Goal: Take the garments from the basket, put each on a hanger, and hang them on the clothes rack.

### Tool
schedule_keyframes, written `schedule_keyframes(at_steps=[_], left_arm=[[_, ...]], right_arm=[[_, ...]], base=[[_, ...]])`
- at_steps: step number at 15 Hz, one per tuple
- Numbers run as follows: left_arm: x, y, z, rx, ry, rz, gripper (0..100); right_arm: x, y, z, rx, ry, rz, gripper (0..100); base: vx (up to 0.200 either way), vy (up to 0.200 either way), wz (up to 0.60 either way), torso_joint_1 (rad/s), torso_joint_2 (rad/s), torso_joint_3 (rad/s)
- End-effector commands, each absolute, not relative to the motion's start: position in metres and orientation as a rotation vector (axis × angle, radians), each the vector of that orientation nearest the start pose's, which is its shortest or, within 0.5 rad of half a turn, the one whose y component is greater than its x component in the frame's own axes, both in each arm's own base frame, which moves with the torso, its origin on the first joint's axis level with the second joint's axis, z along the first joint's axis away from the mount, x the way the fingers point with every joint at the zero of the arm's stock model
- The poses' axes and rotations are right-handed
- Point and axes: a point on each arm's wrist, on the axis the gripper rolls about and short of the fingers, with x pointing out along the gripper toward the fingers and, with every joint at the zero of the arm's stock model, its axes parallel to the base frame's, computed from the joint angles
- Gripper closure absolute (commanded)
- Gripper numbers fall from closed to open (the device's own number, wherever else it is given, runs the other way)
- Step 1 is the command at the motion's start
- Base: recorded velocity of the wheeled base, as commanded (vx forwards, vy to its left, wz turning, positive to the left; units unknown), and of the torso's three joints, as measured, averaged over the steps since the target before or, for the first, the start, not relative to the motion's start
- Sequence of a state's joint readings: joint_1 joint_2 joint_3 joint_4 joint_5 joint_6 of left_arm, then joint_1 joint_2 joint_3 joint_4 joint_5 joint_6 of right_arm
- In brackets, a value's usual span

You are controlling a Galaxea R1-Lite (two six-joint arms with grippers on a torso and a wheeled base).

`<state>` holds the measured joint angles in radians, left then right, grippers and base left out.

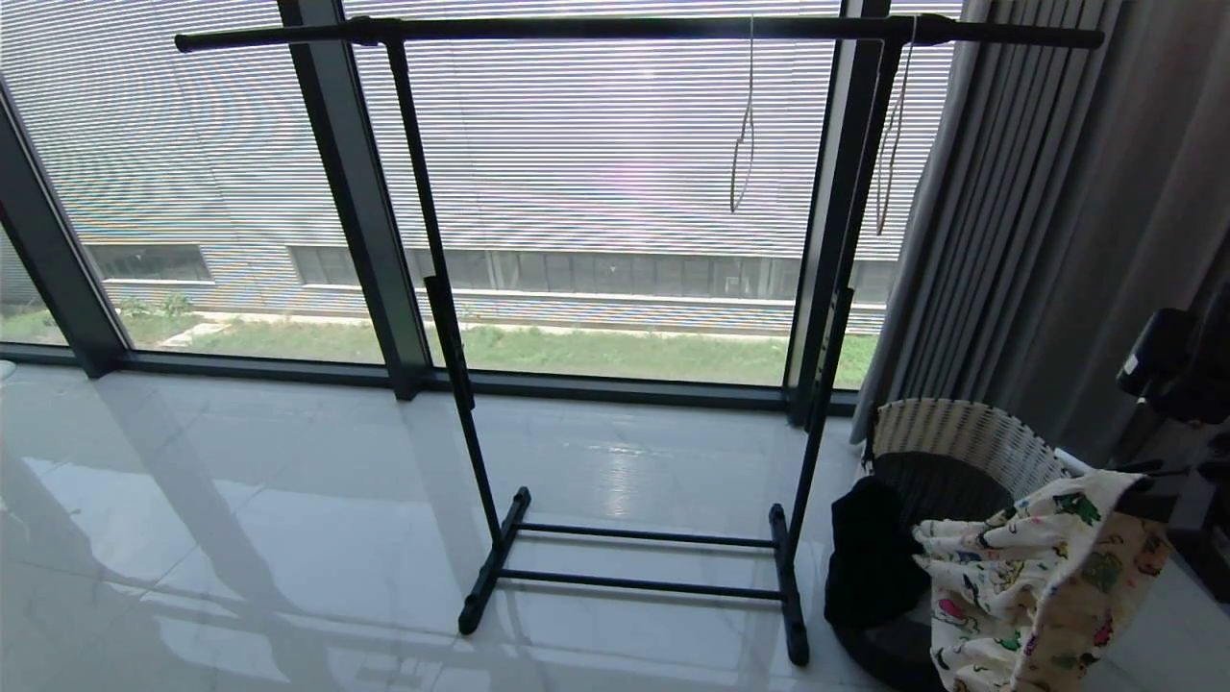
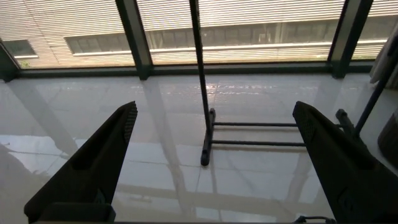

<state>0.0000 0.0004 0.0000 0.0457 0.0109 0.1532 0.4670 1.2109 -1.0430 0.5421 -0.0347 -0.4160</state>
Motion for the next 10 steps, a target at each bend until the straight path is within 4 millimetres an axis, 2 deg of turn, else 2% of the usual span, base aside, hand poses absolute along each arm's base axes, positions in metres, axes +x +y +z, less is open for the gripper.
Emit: schedule_keyframes(at_steps=[1, 4, 5, 6, 7, 8, 9, 10], left_arm=[[-0.023, -0.001, 0.071, 0.192, 0.04, -0.046, 0], [-0.024, -0.002, 0.075, 0.192, 0.016, -0.093, 0], [-0.017, -0.001, 0.126, 0.075, 0.001, -0.141, 0], [-0.008, -0.002, 0.147, 0.02, 0.011, -0.149, 0], [0.019, -0.003, 0.188, -0.083, 0.017, -0.148, 0], [0.043, -0.005, 0.202, -0.097, 0.056, -0.171, 0], [0.059, -0.011, 0.205, -0.096, 0.101, -0.233, 0], [0.073, -0.023, 0.204, -0.097, 0.151, -0.366, 0]], right_arm=[[0.15, 0.09, 0.262, -0.546, 0.598, 0.653, 100], [0.151, 0.095, 0.268, -0.495, 0.577, 0.744, 100], [0.151, 0.096, 0.268, -0.484, 0.575, 0.767, 100], [0.151, 0.096, 0.268, -0.482, 0.574, 0.772, 100], [0.152, 0.097, 0.268, -0.475, 0.562, 0.787, 100], [0.153, 0.099, 0.268, -0.463, 0.546, 0.813, 100], [0.154, 0.102, 0.268, -0.457, 0.537, 0.839, 100], [0.157, 0.106, 0.267, -0.448, 0.529, 0.854, 100]], base=[[0.0, 0.0, 0.0, 0.0, 0.0, 0.0], [0.0, 0.0, 0.0, 0.0, 0.0, 0.0], [0.0, 0.0, 0.0, 0.0, 0.0, 0.0], [0.0, 0.0, 0.0, 0.0, 0.0, 0.0], [0.0, 0.0, 0.0, 0.0, 0.0, 0.0], [0.0, 0.0, 0.0, 0.0, 0.0, 0.0], [0.0, 0.0, 0.0, 0.0, 0.0, 0.0], [0.0, 0.0, 0.0, 0.0, 0.0, 0.0]])
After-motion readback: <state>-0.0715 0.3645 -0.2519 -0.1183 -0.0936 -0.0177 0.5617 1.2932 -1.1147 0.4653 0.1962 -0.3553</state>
